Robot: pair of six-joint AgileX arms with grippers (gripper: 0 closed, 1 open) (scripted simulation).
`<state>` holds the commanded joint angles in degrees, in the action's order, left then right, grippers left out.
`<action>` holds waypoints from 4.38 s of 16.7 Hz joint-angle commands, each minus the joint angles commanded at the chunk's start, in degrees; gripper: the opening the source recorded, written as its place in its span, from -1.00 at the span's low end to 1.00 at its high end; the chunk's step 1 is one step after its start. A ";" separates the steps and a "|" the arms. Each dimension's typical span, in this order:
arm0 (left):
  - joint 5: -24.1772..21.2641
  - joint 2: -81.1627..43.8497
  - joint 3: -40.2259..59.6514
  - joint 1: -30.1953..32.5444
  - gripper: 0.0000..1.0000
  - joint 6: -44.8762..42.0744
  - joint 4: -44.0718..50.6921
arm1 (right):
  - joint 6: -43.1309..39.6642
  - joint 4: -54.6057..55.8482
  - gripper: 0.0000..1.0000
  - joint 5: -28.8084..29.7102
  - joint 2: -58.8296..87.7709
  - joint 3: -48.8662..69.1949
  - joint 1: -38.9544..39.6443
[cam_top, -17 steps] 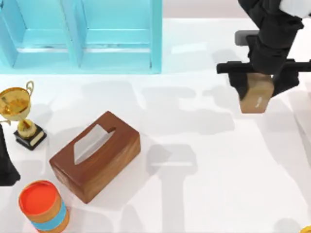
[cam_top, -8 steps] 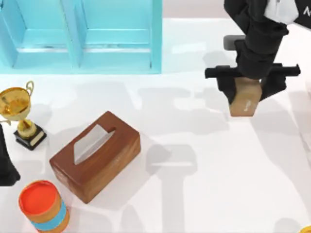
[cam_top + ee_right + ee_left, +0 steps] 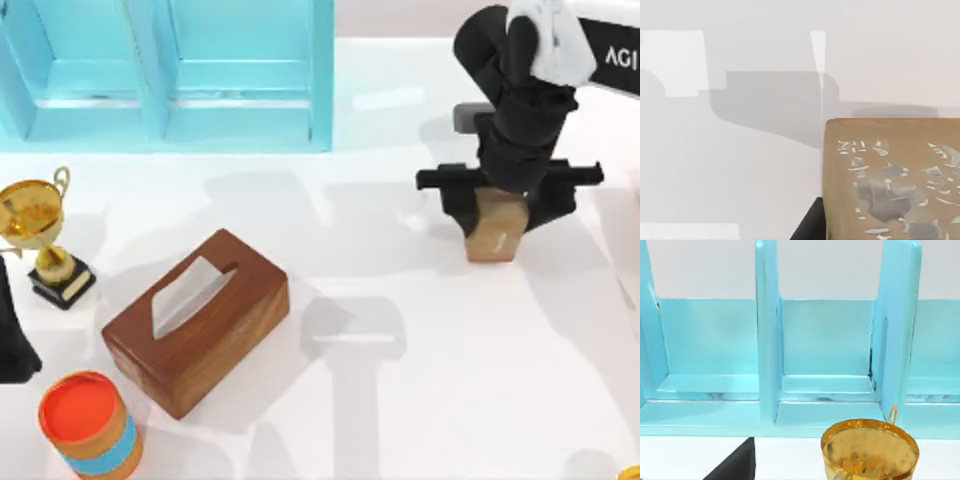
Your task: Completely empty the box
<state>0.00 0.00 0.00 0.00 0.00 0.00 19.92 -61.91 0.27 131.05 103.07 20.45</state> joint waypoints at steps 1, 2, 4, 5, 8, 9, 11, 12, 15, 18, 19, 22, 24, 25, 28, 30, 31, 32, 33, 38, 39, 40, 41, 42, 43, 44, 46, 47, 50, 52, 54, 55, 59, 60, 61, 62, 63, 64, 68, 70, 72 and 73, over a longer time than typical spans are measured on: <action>0.00 0.00 0.00 0.00 1.00 0.00 0.00 | 0.00 0.00 -1.00 0.00 0.00 0.00 0.00; 0.00 0.00 0.00 0.00 1.00 0.00 0.00 | 0.00 0.00 -0.85 0.00 0.00 0.00 0.00; 0.00 0.00 0.00 0.00 1.00 0.00 0.00 | 0.00 0.00 -0.55 0.00 0.00 0.00 0.00; 0.00 0.00 0.00 0.00 1.00 0.00 0.00 | 0.00 0.00 -0.40 0.00 0.00 0.00 0.00; 0.00 0.00 0.00 0.00 1.00 0.00 0.00 | 0.00 0.00 0.06 0.00 0.00 0.00 0.00; 0.00 0.00 0.00 0.00 1.00 0.00 0.00 | 0.00 0.00 0.21 0.00 0.00 0.00 0.00; 0.00 0.00 0.00 0.00 1.00 0.00 0.00 | 0.00 0.00 0.51 0.00 0.00 0.00 0.00; 0.00 0.00 0.00 0.00 1.00 0.00 0.00 | 0.00 0.00 0.66 0.00 0.00 0.00 0.00; 0.00 0.00 0.00 0.00 1.00 0.00 0.00 | 0.00 0.00 1.00 0.00 0.00 0.00 0.00; 0.00 0.00 0.00 0.00 1.00 0.00 0.00 | 0.00 0.00 1.00 0.00 0.00 0.00 0.00; 0.00 0.00 0.00 0.00 1.00 0.00 0.00 | 0.00 0.00 1.00 0.00 0.00 0.00 0.00; 0.00 0.00 0.00 0.00 1.00 0.00 0.00 | 0.00 0.00 1.00 0.00 0.00 0.00 0.00; 0.00 0.00 0.00 0.00 1.00 0.00 0.00 | 0.01 -0.20 1.00 -0.01 -0.05 0.20 -0.11; 0.00 0.00 0.00 0.00 1.00 0.00 0.00 | 0.02 -0.99 1.00 -0.02 -0.16 0.98 -0.13; 0.00 0.00 0.00 0.00 1.00 0.00 0.00 | -0.01 -6.49 1.00 -0.07 -0.69 5.99 -0.10; 0.00 0.00 0.00 0.00 1.00 0.00 0.00 | -0.08 -11.74 1.00 -0.11 -1.32 10.02 -0.12; 0.00 0.00 0.00 0.00 1.00 0.00 0.00 | -0.13 -13.93 1.00 -0.11 -1.67 11.90 -0.13; 0.00 0.00 0.00 0.00 1.00 0.00 0.00 | -0.14 -15.52 1.00 -0.09 -1.95 13.41 -0.16; 0.00 0.00 0.00 0.00 1.00 0.00 0.00 | -0.14 -16.48 1.00 -0.05 -2.10 14.34 -0.19; 0.00 0.00 0.00 0.00 1.00 0.00 0.00 | -0.26 -16.71 1.00 -0.04 -2.00 14.55 -0.25; 0.00 0.00 0.00 0.00 1.00 0.00 0.00 | -0.94 -16.80 1.00 -0.07 -2.16 14.38 -0.91; 0.00 0.00 0.00 0.00 1.00 0.00 0.00 | -2.22 -16.95 1.00 -0.13 -2.48 14.08 -2.17; 0.00 0.00 0.00 0.00 1.00 0.00 0.00 | -4.07 -17.14 1.00 -0.19 -2.98 13.63 -4.04; 0.00 0.00 0.00 0.00 1.00 0.00 0.00 | -6.41 -17.32 1.00 -0.26 -3.66 13.05 -6.49; 0.00 0.00 0.00 0.00 1.00 0.00 0.00 | -9.22 -17.49 1.00 -0.32 -4.52 12.34 -9.56; 0.00 0.00 0.00 0.00 1.00 0.00 0.00 | -12.45 -17.65 1.00 -0.37 -5.51 11.55 -13.16; 0.00 0.00 0.00 0.00 1.00 0.00 0.00 | -19.87 -17.95 1.00 -0.46 -7.75 9.80 -21.48; 0.00 0.00 0.00 0.00 1.00 0.00 0.00 | -23.81 -18.09 1.00 -0.48 -8.96 8.87 -25.91; 0.00 0.00 0.00 0.00 1.00 0.00 0.00 | -34.82 -18.51 1.00 -0.54 -12.40 6.07 -37.72; 0.00 0.00 0.00 0.00 1.00 0.00 0.00 | -39.87 -18.73 1.00 -0.55 -14.21 4.46 -42.81; 0.00 0.00 0.00 0.00 1.00 0.00 0.00 | -42.52 -18.83 1.00 -0.54 -15.35 3.40 -45.46; 0.00 0.00 0.00 0.00 1.00 0.00 0.00 | -42.94 -18.85 1.00 -0.54 -15.53 3.22 -45.88; 0.00 0.00 0.00 0.00 1.00 0.00 0.00 | -42.87 -18.78 1.00 -0.49 -15.30 3.43 -45.70; 0.00 0.00 0.00 0.00 1.00 0.00 0.00 | -42.85 -18.64 1.00 -0.50 -15.28 3.30 -45.70; 0.00 0.00 0.00 0.00 1.00 0.00 0.00 | -42.78 -17.90 1.00 -0.51 -15.20 2.62 -45.67; 0.00 0.00 0.00 0.00 1.00 0.00 0.00 | -42.69 -16.66 1.00 -0.52 -15.08 1.48 -45.62; 0.00 0.00 0.00 0.00 1.00 0.00 0.00 | -42.60 -15.02 1.00 -0.53 -14.93 -0.02 -45.55; 0.00 0.00 0.00 0.00 1.00 0.00 0.00 | -42.52 -13.08 1.00 -0.53 -14.75 -1.78 -45.47; 0.00 0.00 0.00 0.00 1.00 0.00 0.00 | -42.45 -4.19 1.00 -0.51 -13.86 -9.75 -45.41; 0.00 0.00 0.00 0.00 1.00 0.00 0.00 | -42.54 -0.34 1.00 -0.50 -13.41 -13.21 -45.52; 0.00 0.00 0.00 0.00 1.00 0.00 0.00 | -42.61 2.19 1.00 -0.51 -13.06 -15.39 -45.61; 0.00 0.00 0.00 0.00 1.00 0.00 0.00 | -42.63 2.76 1.00 -0.52 -12.97 -15.83 -45.61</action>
<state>0.00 0.00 0.00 0.00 0.00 0.00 -22.71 -59.15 -0.25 118.08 87.24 -25.16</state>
